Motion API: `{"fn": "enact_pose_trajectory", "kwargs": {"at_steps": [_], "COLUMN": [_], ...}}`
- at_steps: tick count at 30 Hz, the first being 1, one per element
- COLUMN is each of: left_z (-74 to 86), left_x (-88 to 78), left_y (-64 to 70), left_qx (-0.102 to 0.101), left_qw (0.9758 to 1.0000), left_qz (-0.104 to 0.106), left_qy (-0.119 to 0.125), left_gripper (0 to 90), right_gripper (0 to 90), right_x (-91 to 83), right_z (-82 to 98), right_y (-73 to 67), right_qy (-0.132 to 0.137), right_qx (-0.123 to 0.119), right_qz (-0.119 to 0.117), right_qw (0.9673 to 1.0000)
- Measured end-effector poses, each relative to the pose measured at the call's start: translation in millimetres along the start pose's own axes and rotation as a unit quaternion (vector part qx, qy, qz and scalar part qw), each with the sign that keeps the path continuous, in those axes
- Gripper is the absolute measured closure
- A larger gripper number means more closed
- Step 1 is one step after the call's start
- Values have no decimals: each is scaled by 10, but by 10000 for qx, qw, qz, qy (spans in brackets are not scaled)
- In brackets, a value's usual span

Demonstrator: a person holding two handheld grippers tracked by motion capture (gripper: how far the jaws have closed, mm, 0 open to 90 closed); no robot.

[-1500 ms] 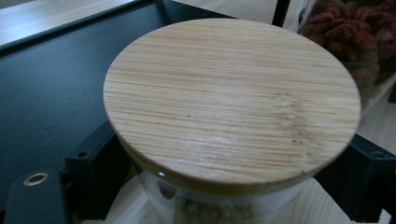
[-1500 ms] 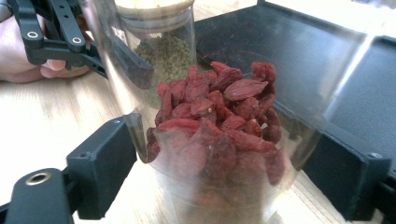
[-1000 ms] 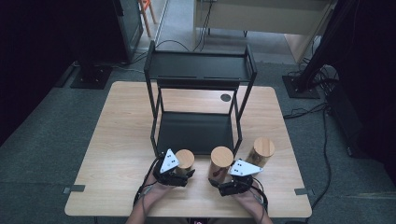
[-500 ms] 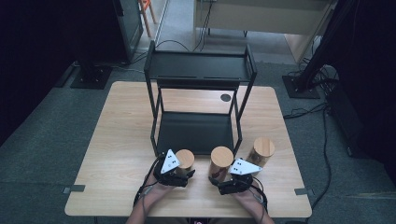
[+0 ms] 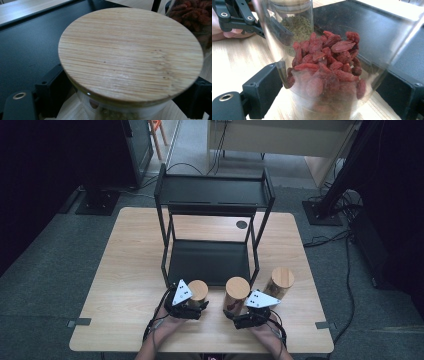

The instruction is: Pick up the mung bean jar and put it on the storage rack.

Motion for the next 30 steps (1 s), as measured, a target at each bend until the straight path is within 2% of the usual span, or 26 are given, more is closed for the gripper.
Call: {"fn": "enact_pose_trajectory", "kwargs": {"at_steps": [9,11,14,30], "left_z": [-6,-5,-6,-11], "left_x": [3,6,10,-3], "left_y": [0,4,14,-27], "left_qx": [-10,10,80,-94], "left_qw": [10000,10000,10000,9999], "left_qz": [-32,-41,-27,102], "left_qy": [47,10,3,-2], "left_gripper": [155,208,232,255], "right_gripper": [97,97,97,98], "right_x": [2,3,4,6], "right_z": [-1,0,0,-2], "right_y": [3,4,1,-1], "right_qy": [-6,-9,-17,-21], "right_qx": [13,15,9,-17], "right_qz": [38,49,55,37], "right_qw": [10000,10000,10000,10000]}}
Point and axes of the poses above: each handheld gripper's, and its own axes: x roughly forward along the jaws, z roughly out of its underside, y roughly to its right, the point moved 4 cm from there along x, roughly forward along the jaws, and after that the axes turned 3 degrees about y, right-handed, at the moved point
